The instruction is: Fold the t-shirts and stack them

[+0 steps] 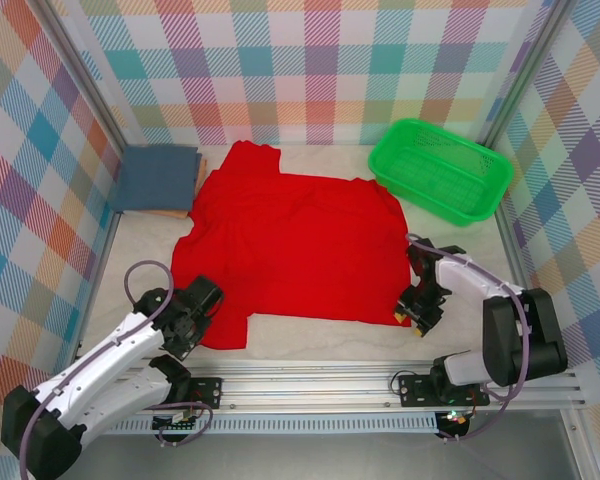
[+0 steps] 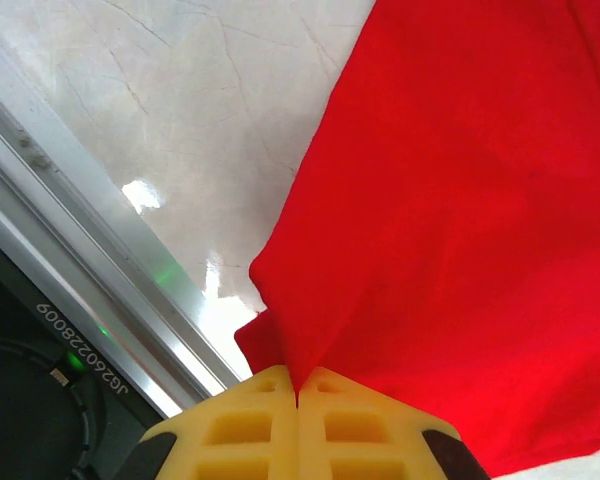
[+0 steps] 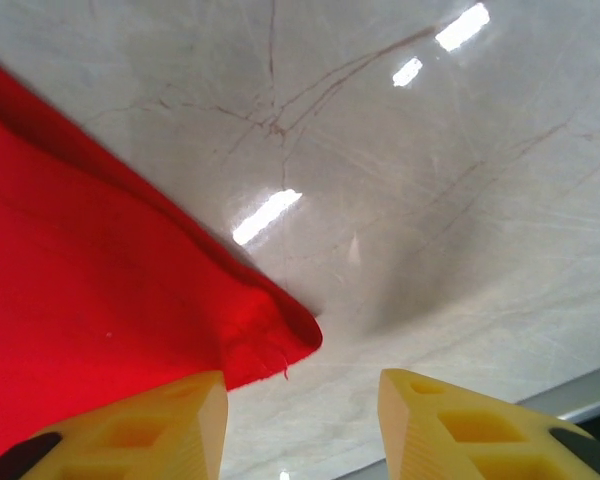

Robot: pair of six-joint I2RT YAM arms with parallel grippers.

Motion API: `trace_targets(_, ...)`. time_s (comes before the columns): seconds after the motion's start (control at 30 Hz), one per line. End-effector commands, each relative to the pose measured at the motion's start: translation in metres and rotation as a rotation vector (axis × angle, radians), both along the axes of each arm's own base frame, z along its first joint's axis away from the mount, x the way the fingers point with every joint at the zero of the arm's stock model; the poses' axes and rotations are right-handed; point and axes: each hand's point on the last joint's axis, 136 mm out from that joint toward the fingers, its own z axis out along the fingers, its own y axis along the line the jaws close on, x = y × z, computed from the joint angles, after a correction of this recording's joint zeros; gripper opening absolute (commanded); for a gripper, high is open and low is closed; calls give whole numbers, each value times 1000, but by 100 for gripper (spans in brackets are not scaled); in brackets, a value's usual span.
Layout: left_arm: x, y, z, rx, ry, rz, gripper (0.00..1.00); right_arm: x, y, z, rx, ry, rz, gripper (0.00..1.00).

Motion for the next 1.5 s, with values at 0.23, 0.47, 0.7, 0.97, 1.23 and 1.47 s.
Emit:
trace_targets(0.23,2,8,15,46,-16,-8,0,20,0,-20,-28,-37,-17,21)
trace_targets(0.47,11,22,56,103,-117,3,0,20,-5,-1,-54,-88,62,0)
trace_targets(0.7,11,32,98,129,-199,39,0,-3,-1,19,-45,-38,177,0)
trace_targets(0.97,3,46,125,173,-246,35,0,-39,13,22,-2,34,248,0)
trace_targets(1.23,-9,41,116,144,-174,-32,0,-65,-3,36,-72,23,196,0)
trace_targets(1.47,7,20,90,127,-148,-138,0,-71,8,28,-4,22,160,0)
